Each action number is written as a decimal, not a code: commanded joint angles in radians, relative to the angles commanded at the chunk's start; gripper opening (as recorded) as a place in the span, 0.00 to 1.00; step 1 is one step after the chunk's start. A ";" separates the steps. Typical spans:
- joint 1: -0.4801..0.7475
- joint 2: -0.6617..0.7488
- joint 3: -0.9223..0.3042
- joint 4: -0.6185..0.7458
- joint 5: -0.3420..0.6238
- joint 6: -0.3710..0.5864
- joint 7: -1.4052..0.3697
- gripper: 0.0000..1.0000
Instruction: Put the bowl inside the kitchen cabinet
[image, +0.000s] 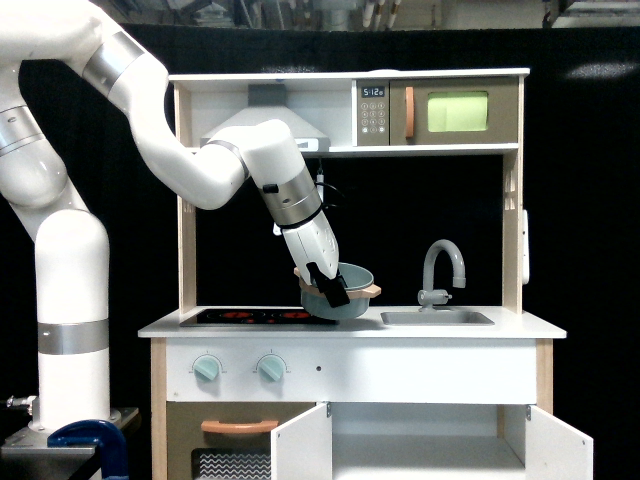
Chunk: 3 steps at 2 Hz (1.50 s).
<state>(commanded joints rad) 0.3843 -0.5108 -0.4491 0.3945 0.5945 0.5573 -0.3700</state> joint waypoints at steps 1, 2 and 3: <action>-0.121 0.015 -0.215 0.045 -0.102 0.149 -0.208 0.00; -0.047 0.170 -0.451 0.084 -0.002 0.149 -0.486 0.00; 0.061 0.676 -0.646 0.219 0.512 0.356 -1.006 0.00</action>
<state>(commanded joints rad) 0.4457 0.1651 -1.0956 0.6136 1.1069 0.9135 -1.3761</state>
